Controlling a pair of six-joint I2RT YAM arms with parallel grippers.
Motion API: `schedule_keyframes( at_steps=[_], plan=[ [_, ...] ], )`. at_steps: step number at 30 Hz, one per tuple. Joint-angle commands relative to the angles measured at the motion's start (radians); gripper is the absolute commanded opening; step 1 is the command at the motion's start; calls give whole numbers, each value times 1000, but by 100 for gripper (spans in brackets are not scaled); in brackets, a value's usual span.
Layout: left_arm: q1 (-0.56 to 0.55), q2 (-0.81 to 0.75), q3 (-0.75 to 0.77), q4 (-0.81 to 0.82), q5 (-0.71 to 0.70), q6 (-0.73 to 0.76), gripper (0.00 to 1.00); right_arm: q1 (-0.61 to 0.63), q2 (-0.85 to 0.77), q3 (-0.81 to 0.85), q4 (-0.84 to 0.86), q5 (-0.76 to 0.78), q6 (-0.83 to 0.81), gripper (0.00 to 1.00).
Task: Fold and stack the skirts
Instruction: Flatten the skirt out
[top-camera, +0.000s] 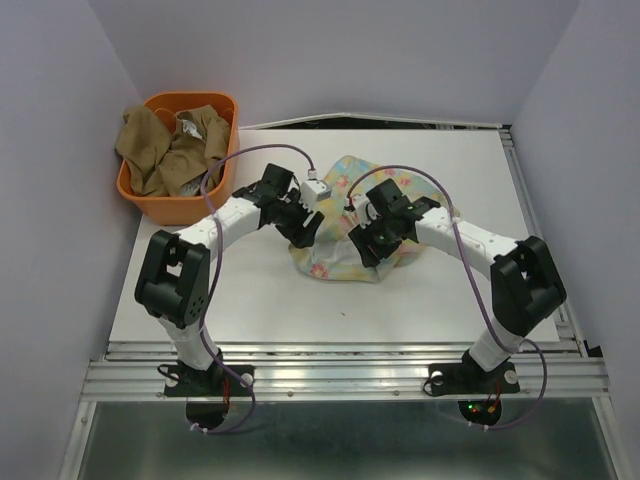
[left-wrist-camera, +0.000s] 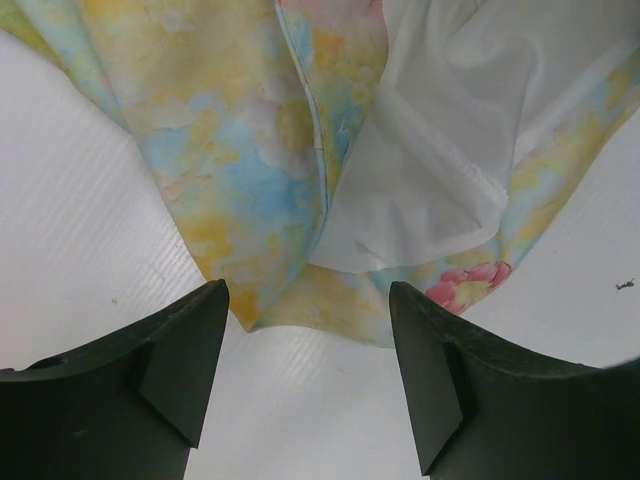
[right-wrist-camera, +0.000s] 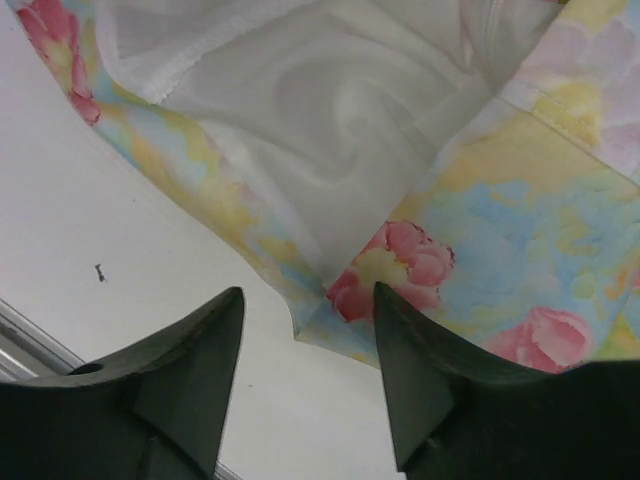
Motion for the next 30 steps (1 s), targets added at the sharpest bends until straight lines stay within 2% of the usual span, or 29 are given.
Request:
schedule_keyframes(
  at_steps=[1,3,6,8,9,13,19,21,24,28,30],
  plan=[
    [28,-32,-8,21,25,-32,77,20,37,-15,89,190,13,55],
    [30,-50,-33,34,-9,-37,77,20,45,-21,107,265,21,36],
    [30,-63,-60,57,-62,-43,77,20,48,-23,123,372,10,19],
    [31,-66,-68,64,-68,-34,77,20,48,-21,117,421,4,12],
    [31,-66,-71,62,-68,-29,77,20,47,-21,112,435,2,3],
    [31,-63,-76,60,-50,9,76,20,2,-32,98,449,-1,1],
    [17,-66,-88,86,-58,68,73,20,-114,-43,77,385,-10,1],
    [10,-64,-87,102,-76,68,75,20,-128,-37,69,365,-4,33],
    [14,-48,-68,96,-66,51,77,20,-96,-17,48,324,27,69],
    [16,-34,-56,102,-42,17,78,20,-12,2,87,305,59,72],
    [14,-28,-54,114,-49,-3,81,20,46,23,117,337,77,77]
  ],
)
